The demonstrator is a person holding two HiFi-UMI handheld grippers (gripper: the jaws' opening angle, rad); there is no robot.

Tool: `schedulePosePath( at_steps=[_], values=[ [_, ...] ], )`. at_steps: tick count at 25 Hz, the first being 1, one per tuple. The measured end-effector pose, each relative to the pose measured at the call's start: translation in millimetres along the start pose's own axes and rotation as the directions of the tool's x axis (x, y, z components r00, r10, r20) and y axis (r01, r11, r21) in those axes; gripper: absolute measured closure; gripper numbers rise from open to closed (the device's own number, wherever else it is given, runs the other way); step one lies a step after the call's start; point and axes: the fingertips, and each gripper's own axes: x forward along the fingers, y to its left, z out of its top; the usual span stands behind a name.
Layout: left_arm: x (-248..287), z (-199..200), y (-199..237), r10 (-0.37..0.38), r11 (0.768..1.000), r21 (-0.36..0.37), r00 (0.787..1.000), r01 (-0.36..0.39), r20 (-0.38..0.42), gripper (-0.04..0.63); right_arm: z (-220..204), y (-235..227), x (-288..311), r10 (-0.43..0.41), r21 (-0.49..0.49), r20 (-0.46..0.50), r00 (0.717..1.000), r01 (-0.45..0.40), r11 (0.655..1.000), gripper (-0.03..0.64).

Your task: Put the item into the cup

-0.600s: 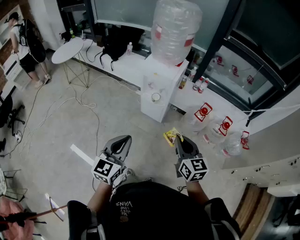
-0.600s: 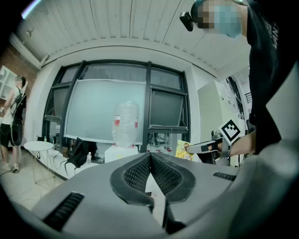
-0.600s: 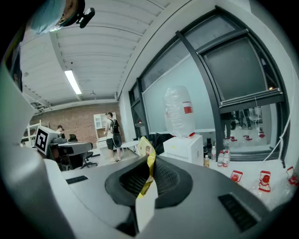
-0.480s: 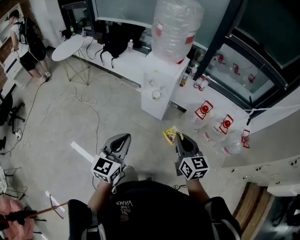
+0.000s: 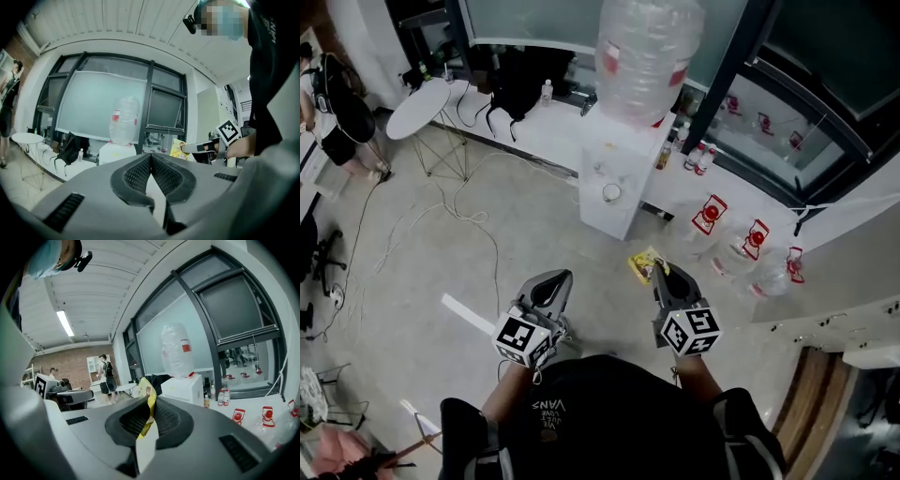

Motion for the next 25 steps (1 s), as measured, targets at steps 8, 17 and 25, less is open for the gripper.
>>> schedulePosePath(
  at_steps=[8,17,25],
  values=[
    [17,8,85,-0.129,0.991,0.023,0.991,0.130,-0.038,0.577,7,26,70,-0.107,0.033,0.031,0.994,0.106,0.994,0.565],
    [34,0,167,-0.213,0.976,0.020,0.971,0.217,-0.112,0.577,1,39,124,-0.225,0.087,0.016,0.974,0.222,0.971,0.565],
    [86,-6,182,-0.234,0.972,-0.005,0.964,0.235,-0.126,0.577,6,1,159,-0.239,0.083,-0.010,0.971,0.239,0.968,0.565]
  ],
)
